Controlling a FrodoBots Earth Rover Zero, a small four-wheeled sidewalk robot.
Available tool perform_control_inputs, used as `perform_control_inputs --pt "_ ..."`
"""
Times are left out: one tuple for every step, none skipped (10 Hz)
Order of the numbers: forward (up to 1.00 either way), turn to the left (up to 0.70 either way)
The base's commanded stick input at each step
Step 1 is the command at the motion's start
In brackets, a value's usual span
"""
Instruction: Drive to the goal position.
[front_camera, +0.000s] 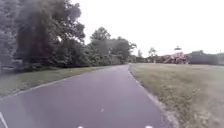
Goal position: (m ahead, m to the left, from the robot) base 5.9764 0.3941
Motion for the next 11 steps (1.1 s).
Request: perform_control_inputs --pt "0.7 0.0" --pt "0.7 0.0" --pt "0.7 0.0" --pt "0.7 0.0" --pt "0.7 0.0" --pt "0.7 0.0" --pt "0.7 0.0" --pt "0.7 0.0" --pt "0.7 0.0" --pt "0.7 0.0" --pt "0.7 -0.02"
